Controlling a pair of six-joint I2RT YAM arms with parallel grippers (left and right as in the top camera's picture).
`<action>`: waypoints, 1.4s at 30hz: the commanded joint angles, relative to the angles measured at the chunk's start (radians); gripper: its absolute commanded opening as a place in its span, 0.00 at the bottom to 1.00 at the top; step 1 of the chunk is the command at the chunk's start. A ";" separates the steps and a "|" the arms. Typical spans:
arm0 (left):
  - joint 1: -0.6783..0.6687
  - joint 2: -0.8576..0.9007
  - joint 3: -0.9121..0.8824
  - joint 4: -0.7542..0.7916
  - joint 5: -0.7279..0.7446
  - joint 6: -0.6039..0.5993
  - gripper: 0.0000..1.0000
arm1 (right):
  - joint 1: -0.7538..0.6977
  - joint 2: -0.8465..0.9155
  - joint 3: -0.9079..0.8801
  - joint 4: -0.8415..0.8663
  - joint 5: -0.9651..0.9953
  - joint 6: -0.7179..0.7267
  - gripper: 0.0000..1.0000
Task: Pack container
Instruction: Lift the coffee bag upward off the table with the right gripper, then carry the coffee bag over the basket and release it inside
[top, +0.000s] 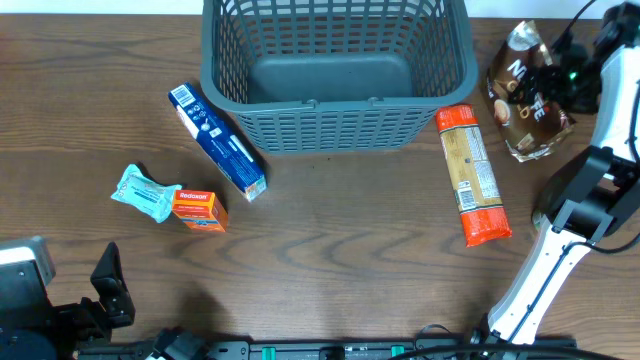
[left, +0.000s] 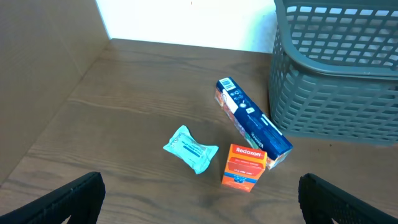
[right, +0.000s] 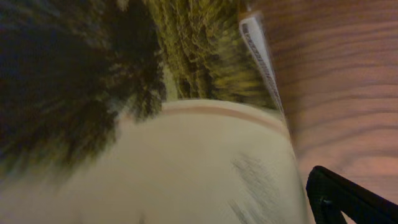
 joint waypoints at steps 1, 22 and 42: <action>-0.001 0.009 0.007 -0.003 -0.008 -0.009 0.99 | 0.021 -0.005 -0.097 0.057 0.039 0.004 0.98; -0.001 0.009 0.007 -0.003 -0.008 -0.009 0.98 | 0.039 -0.015 0.122 0.011 -0.035 0.101 0.01; -0.001 0.009 0.007 -0.003 -0.008 -0.009 0.99 | 0.280 -0.274 0.742 0.177 -0.246 0.380 0.01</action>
